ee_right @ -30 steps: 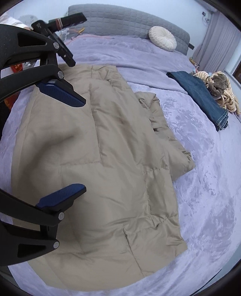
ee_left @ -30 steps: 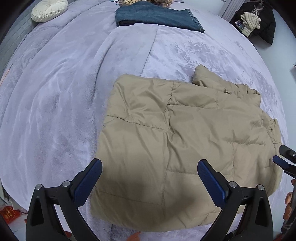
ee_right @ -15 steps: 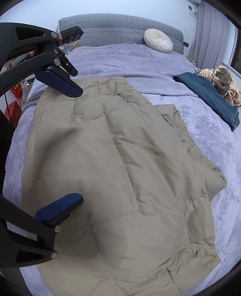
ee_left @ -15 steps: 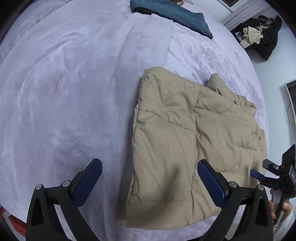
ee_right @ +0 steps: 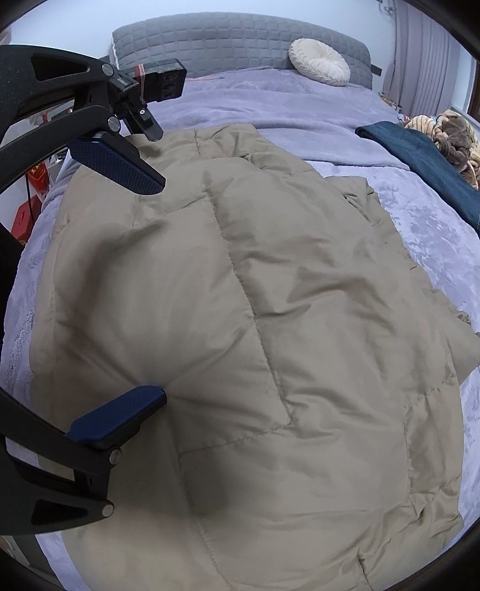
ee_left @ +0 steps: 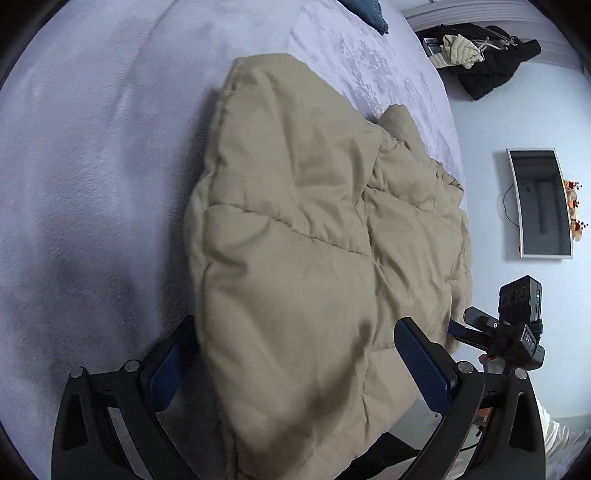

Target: Fold large clothes

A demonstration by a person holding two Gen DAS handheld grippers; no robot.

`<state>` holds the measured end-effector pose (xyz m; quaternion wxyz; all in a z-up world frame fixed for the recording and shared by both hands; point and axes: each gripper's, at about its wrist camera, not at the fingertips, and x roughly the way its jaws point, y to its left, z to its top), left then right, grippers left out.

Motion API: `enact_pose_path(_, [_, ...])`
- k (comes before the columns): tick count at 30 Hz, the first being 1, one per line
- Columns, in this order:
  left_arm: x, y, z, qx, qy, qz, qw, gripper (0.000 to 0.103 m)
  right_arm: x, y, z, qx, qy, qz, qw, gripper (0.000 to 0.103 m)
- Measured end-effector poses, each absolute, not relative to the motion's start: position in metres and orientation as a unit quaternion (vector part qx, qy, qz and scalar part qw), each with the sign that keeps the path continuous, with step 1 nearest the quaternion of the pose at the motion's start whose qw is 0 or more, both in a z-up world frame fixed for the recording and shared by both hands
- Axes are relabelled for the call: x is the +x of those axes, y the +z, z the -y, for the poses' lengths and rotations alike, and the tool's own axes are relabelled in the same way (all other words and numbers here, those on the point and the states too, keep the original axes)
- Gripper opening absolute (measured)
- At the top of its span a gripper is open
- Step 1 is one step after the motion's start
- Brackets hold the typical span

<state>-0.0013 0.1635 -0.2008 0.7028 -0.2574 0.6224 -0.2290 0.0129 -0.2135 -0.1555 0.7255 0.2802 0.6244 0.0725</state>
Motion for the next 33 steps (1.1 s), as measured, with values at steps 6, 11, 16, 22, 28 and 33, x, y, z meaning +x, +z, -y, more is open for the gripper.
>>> enact_pose_path(6, [0.009, -0.213, -0.14, -0.225, -0.275, -0.636, 0.685, 0.103, 0.014, -0.161, 0.211, 0.266, 0.071, -0.631, 0.725, 0.103])
enact_pose_path(11, [0.008, -0.212, -0.124, -0.193, -0.286, -0.644, 0.682, 0.085, 0.016, -0.163, 0.211, 0.262, 0.067, -0.634, 0.725, 0.103])
enact_pose_path(16, [-0.001, -0.19, -0.112, -0.176, -0.305, -0.626, 0.696, 0.031, 0.014, -0.159, 0.21, 0.268, 0.066, -0.636, 0.721, 0.103])
enact_pose_path(22, [-0.011, -0.156, -0.111, -0.182, -0.317, -0.609, 0.704, 0.025, 0.009, -0.124, 0.22, 0.25, 0.06, -0.602, 0.756, 0.102])
enact_pose_path(28, [-0.021, -0.11, -0.093, -0.192, -0.319, -0.597, 0.71, 0.025, 0.017, -0.118, 0.244, 0.255, 0.036, -0.56, 0.787, 0.012])
enact_pose_path(33, [-0.035, -0.06, -0.05, -0.163, -0.313, -0.59, 0.726, 0.025, 0.046, -0.152, 0.246, 0.257, 0.061, -0.565, 0.782, 0.01])
